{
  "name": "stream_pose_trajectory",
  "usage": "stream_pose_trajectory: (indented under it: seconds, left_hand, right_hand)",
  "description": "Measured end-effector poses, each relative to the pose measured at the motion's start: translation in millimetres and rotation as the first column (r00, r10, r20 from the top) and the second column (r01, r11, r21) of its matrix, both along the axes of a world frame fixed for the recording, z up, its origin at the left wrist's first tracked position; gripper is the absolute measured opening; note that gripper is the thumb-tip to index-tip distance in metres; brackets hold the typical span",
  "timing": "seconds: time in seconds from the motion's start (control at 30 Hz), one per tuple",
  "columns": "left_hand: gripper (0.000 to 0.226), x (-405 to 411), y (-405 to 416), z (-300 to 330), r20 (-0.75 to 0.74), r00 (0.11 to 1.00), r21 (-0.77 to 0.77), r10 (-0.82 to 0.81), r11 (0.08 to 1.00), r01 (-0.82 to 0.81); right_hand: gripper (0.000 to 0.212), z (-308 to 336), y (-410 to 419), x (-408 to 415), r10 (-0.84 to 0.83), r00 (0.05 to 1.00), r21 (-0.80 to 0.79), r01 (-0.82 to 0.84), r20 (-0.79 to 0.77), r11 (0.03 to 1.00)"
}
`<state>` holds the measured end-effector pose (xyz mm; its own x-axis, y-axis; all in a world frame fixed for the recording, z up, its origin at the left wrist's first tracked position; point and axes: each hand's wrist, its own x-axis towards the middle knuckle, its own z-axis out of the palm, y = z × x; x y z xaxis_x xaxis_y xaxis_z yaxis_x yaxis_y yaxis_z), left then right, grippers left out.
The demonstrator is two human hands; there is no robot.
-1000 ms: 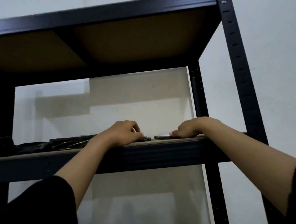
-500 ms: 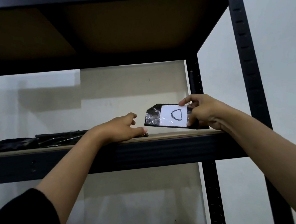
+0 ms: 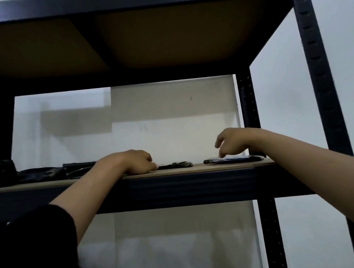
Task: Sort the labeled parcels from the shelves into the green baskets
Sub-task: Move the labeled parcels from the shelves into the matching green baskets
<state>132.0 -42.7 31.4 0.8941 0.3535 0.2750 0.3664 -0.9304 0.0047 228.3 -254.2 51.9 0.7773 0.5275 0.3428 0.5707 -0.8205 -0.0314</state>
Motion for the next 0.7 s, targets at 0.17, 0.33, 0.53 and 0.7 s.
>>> stream_pose_trajectory:
  seconds: [0.17, 0.33, 0.53, 0.7]
  left_hand:
    - [0.049, 5, 2, -2, 0.018, 1.000, -0.060, -0.010, 0.998, 0.011]
    - [0.049, 7, 9, -3, 0.068, 0.998, -0.072, 0.000, 0.997, 0.005]
    - [0.056, 14, 18, -3, 0.091, 0.996, -0.100, 0.009, 0.995, 0.000]
    - [0.059, 14, 17, -4, 0.144, 0.989, -0.140, -0.038, 0.988, 0.058]
  right_hand:
    - [0.052, 2, 54, -15, 0.174, 0.975, -0.089, -0.187, -0.137, 0.978]
    - [0.047, -6, 81, -4, 0.142, 0.974, -0.142, -0.168, -0.177, 0.976]
    - [0.026, 0, 68, 4, 0.306, 0.939, 0.147, -0.284, -0.158, 0.947]
    - [0.029, 2, 46, -1, 0.354, 0.904, 0.317, -0.272, -0.238, 0.908]
